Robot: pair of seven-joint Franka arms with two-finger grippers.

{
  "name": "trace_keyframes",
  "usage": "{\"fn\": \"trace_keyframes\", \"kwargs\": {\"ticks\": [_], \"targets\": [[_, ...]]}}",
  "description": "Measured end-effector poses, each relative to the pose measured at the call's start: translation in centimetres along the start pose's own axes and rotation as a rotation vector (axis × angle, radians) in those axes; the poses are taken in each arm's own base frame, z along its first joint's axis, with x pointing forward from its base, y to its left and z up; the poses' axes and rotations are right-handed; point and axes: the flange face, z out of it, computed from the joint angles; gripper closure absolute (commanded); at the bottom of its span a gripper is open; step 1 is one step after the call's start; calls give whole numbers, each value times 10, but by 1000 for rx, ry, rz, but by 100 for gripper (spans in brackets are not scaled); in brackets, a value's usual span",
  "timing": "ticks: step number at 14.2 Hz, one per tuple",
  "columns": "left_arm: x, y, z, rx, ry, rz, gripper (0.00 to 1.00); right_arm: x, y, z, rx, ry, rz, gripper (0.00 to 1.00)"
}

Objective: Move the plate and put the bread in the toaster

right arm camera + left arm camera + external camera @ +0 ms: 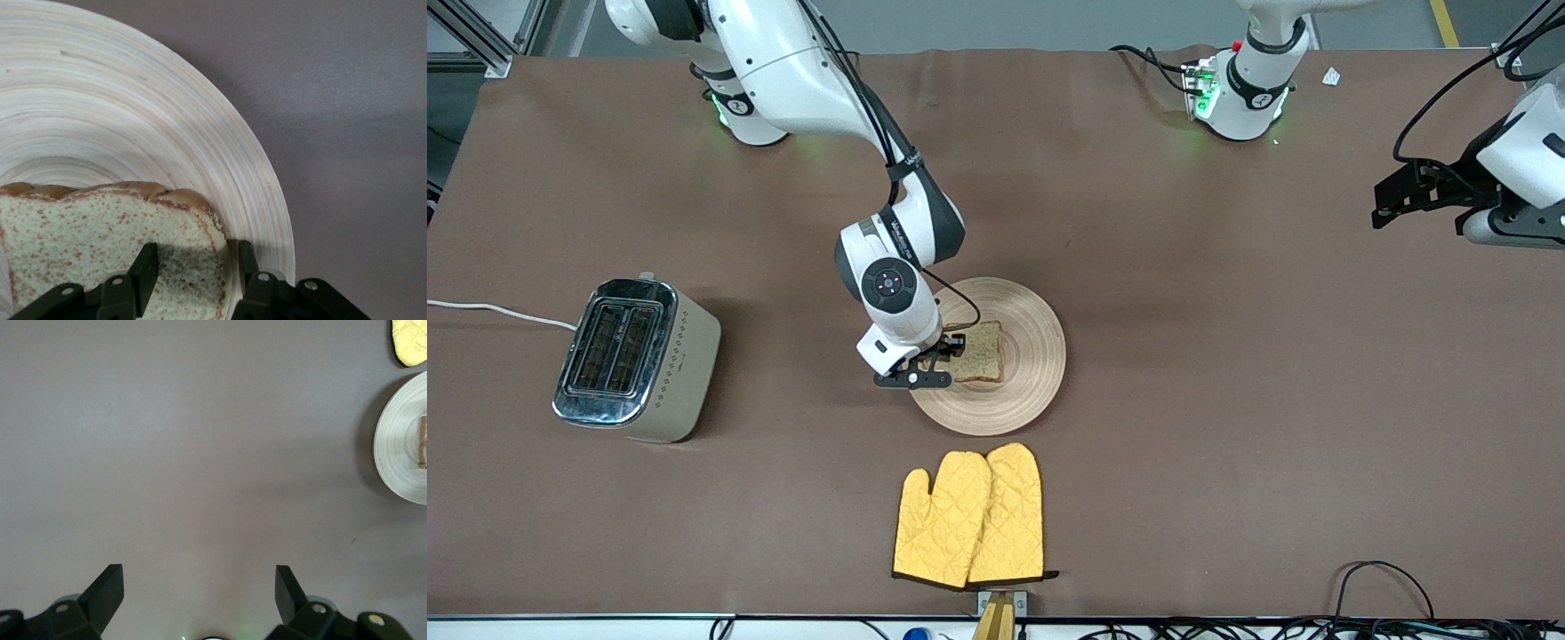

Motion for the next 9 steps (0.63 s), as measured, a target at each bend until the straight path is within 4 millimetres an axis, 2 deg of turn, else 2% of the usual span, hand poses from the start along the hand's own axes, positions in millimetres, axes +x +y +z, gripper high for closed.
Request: {"fn": "trace_keyframes", "kwargs": {"ticks": [9], "targets": [[0, -2, 1, 0, -4, -3, 0, -2, -2, 0, 8, 11, -4, 87]]}}
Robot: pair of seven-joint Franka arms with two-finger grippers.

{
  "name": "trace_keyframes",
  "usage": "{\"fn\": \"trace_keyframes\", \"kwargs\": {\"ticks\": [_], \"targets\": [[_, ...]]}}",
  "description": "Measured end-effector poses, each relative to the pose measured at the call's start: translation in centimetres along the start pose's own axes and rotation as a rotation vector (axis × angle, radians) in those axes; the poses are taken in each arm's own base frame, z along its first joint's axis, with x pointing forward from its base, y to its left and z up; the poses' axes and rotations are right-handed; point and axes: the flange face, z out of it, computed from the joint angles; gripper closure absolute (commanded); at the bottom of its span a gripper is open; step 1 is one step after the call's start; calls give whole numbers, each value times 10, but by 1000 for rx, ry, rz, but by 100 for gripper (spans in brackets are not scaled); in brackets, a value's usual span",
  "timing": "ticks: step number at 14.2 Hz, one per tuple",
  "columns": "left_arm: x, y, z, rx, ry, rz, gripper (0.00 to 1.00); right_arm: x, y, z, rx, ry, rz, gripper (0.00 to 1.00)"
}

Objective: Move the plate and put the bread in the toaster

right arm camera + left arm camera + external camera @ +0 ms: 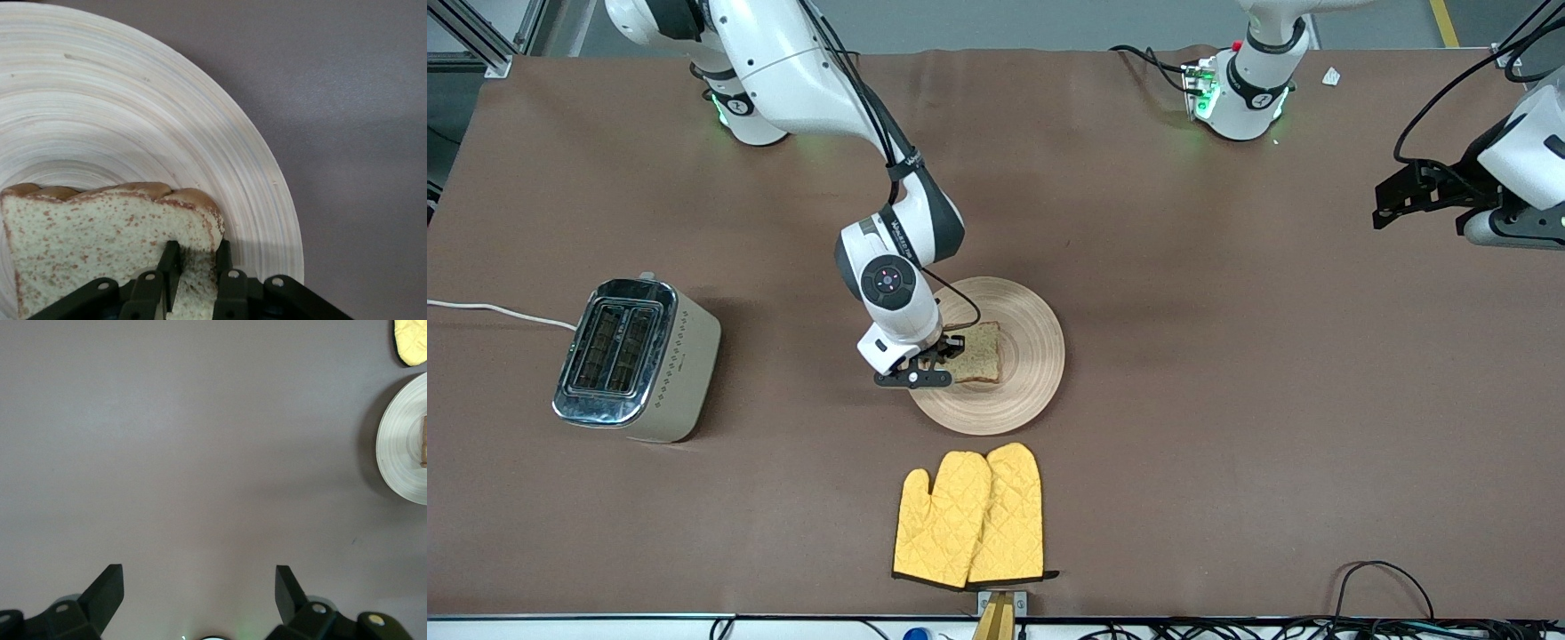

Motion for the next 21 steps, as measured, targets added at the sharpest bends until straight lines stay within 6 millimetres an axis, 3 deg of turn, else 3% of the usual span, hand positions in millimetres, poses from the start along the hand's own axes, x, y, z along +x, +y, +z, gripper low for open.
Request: {"fn": "trace_keyframes", "kwargs": {"ticks": [3, 9, 12, 14, 16, 18, 21], "targets": [[0, 0, 1, 0, -4, 0, 0, -1, -2, -2, 2, 2, -2, 96], [0, 0, 1, 0, -6, 0, 0, 0, -5, -5, 7, 8, -6, 100], [-1, 0, 1, 0, -7, 0, 0, 2, -14, -19, 15, 8, -16, 100], [-1, 0, 1, 0, -7, 0, 0, 4, -23, -49, 7, -36, -27, 100], [-1, 0, 1, 0, -7, 0, 0, 8, -28, -94, -7, -81, -36, 100], [-1, 0, 1, 0, -7, 0, 0, 15, -17, -142, -42, -104, -33, 100], [-1, 0, 1, 0, -7, 0, 0, 20, 5, -190, -194, -79, -58, 100]]}}
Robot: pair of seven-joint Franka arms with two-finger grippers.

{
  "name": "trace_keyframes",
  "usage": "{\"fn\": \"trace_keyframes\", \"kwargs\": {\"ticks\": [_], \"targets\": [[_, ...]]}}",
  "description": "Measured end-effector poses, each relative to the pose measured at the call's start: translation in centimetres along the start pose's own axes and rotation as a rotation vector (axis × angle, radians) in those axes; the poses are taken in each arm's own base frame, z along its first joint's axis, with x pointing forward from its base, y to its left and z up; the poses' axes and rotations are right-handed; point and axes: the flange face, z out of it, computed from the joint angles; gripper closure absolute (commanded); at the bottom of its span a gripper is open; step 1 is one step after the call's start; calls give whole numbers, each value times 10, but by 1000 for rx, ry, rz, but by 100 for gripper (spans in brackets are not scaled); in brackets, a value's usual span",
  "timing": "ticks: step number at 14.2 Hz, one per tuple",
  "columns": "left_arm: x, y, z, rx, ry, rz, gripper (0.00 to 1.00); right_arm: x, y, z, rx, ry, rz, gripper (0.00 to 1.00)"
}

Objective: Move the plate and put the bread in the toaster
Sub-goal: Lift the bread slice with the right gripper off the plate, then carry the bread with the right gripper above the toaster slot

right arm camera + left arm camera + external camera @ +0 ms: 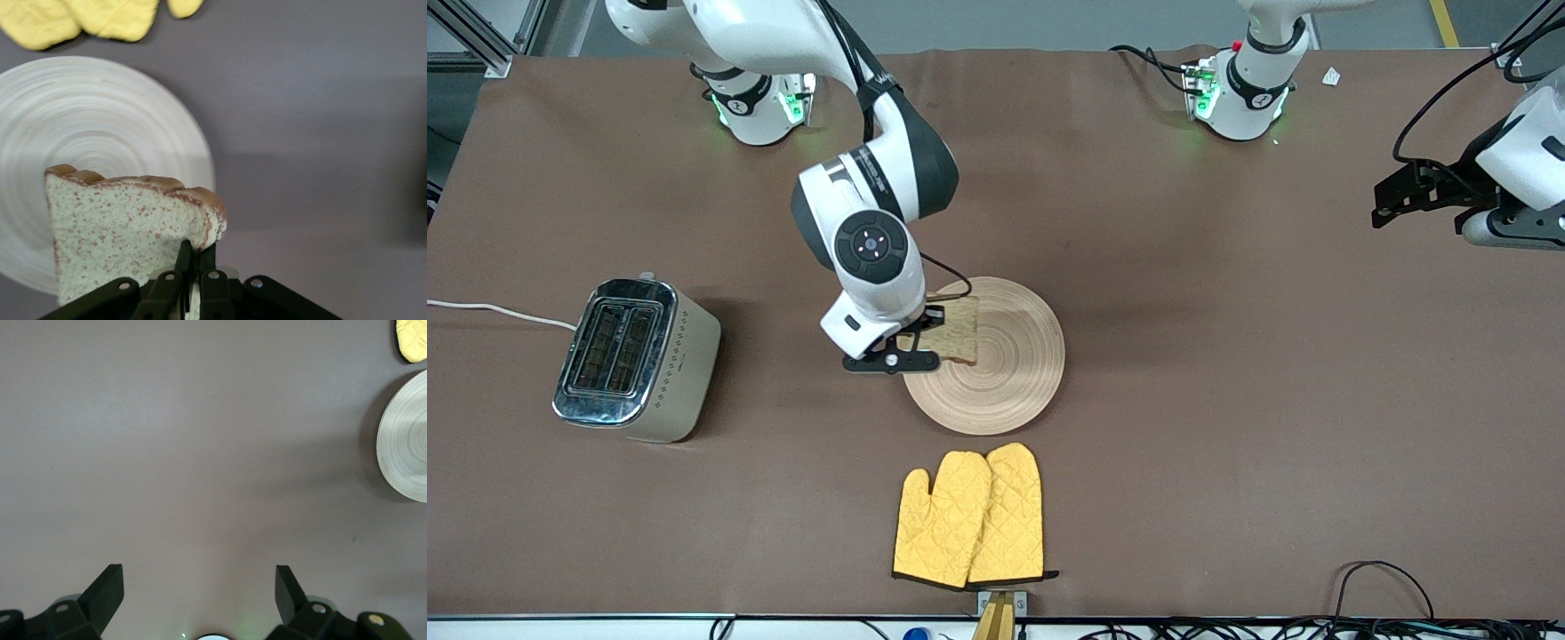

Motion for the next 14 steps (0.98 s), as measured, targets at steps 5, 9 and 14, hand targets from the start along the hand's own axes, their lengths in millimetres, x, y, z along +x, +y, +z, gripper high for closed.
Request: {"fn": "trace_keyframes", "kwargs": {"ticks": [5, 9, 14], "targets": [[0, 0, 0, 0, 0, 0, 0, -5, 65, -54, -307, 64, 27, 100], [0, 1, 0, 0, 0, 1, 0, -14, 114, -76, -529, 28, 100, 100], [0, 1, 2, 0, -4, 2, 0, -2, 195, -74, -781, -45, 236, 100]]}}
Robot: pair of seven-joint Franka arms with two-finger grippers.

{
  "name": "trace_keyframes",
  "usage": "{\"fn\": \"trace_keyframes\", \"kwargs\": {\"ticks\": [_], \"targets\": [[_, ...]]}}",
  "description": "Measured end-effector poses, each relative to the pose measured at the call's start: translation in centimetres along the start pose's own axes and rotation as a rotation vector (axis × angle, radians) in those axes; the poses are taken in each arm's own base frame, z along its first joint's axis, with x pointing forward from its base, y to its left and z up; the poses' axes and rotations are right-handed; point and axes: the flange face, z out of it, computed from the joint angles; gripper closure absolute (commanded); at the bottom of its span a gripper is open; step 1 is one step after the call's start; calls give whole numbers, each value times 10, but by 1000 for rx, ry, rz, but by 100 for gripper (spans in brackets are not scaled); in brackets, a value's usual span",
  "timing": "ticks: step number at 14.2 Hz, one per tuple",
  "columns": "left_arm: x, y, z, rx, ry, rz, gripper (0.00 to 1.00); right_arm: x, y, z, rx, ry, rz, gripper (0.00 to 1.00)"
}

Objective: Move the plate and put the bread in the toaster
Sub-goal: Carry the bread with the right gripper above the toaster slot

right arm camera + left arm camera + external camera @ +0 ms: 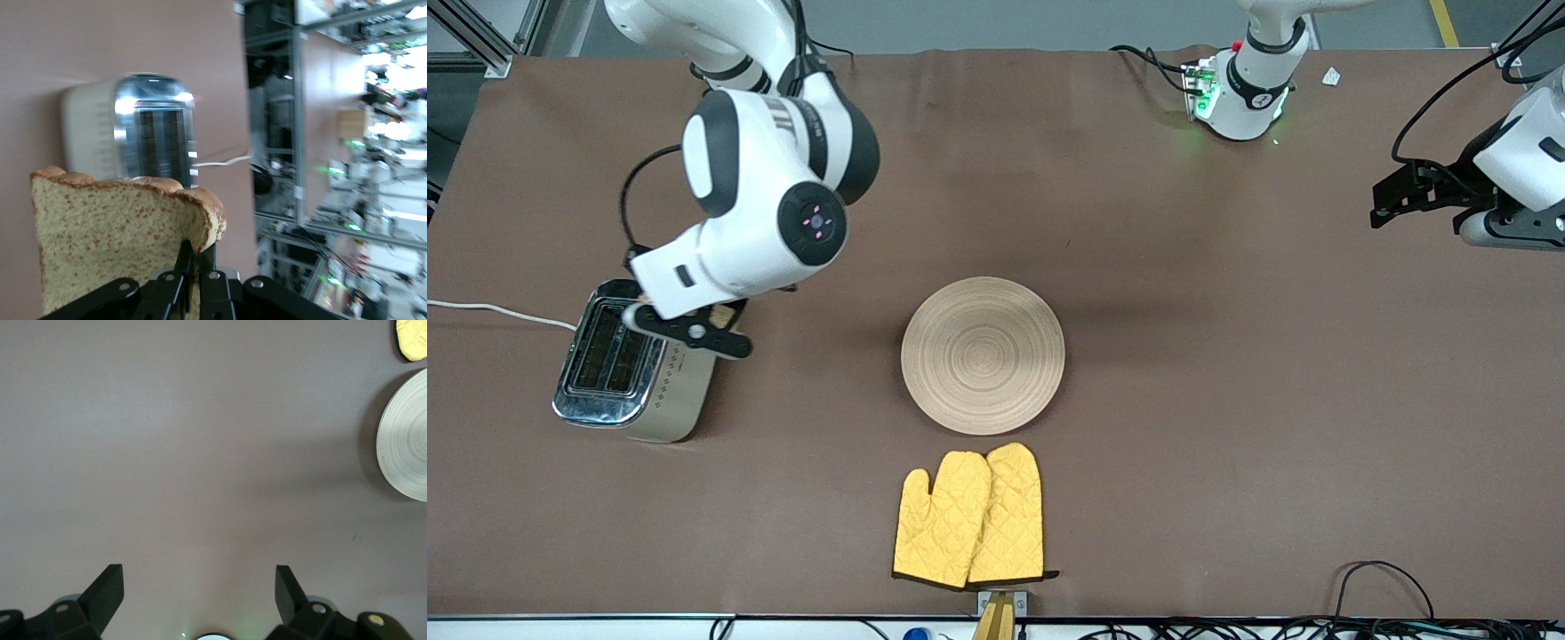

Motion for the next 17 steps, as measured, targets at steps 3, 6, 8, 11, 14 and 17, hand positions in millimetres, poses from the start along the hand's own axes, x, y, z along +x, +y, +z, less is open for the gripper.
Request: {"fn": "trace_keyframes", "kwargs": {"ticks": [3, 6, 8, 11, 14, 17], "targets": [[0, 1, 2, 0, -3, 1, 0, 20, 16, 53, -110, -84, 24, 100], [1, 3, 4, -2, -8, 6, 0, 27, 7, 90, -209, -121, 6, 100], [3, 3, 7, -4, -14, 7, 0, 29, -14, 107, -266, -123, -26, 100], [4, 3, 10, -4, -19, 6, 0, 29, -57, 127, -341, -113, -88, 100], [4, 2, 10, -4, -19, -31, 0, 29, -82, 140, -403, -82, -130, 100], [4, 3, 10, -4, -19, -72, 0, 32, -84, 143, -409, -55, -137, 100]]}}
